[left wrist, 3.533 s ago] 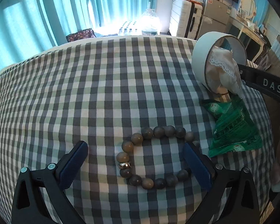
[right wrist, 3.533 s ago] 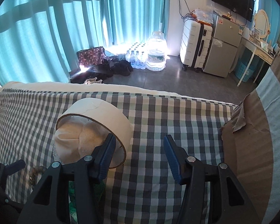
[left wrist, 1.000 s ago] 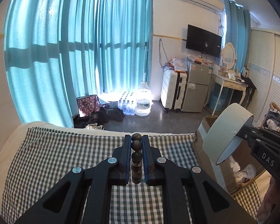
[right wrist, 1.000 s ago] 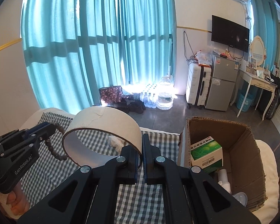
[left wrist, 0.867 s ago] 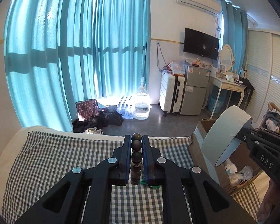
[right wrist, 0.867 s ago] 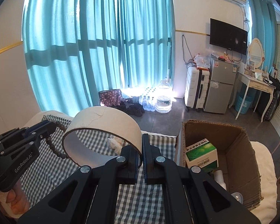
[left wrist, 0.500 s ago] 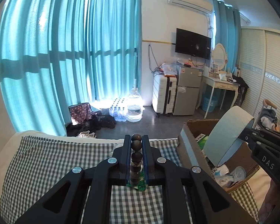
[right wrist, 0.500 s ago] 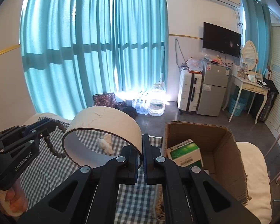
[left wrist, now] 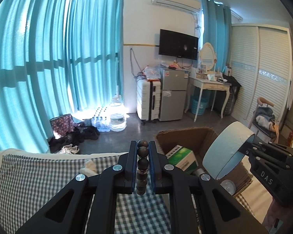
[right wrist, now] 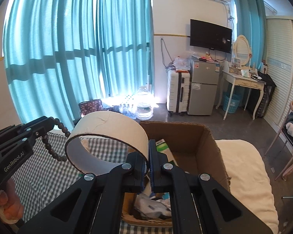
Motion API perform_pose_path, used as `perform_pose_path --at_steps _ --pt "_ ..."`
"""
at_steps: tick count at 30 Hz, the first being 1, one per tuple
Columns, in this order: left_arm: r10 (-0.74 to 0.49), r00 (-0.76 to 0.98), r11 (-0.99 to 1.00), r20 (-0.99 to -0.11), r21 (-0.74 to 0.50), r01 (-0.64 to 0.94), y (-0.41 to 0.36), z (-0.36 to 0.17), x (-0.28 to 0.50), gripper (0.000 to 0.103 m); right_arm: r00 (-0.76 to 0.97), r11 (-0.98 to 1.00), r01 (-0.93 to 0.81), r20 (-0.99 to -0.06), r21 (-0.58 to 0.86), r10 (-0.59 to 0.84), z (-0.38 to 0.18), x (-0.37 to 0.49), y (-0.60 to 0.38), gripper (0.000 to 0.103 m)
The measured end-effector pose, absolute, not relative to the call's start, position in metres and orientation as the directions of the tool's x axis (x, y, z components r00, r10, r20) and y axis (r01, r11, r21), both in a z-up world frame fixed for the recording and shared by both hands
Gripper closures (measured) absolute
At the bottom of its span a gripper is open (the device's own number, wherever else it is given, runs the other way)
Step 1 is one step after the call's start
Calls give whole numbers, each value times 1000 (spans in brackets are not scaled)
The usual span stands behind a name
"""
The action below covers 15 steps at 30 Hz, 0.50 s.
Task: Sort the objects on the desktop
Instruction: 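Lift and carry the bracelet and tape roll with both tools over the cardboard box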
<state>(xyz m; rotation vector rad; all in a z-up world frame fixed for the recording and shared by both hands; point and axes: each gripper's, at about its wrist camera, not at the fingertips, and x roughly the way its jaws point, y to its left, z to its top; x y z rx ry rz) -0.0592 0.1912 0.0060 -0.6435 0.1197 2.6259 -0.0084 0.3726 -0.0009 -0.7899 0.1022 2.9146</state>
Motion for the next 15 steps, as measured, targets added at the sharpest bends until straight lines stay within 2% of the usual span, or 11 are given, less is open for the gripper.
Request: perform_pose_path --at_steps 9,15 --pt "475 -752 -851 -457 -21 -525 258 7 -63 92 -841 -976 -213 -517 45 160 -11 -6 418 100" --pt "508 -712 -824 -486 -31 -566 293 -5 -73 92 -821 -965 -255 -541 61 182 -26 -11 448 99"
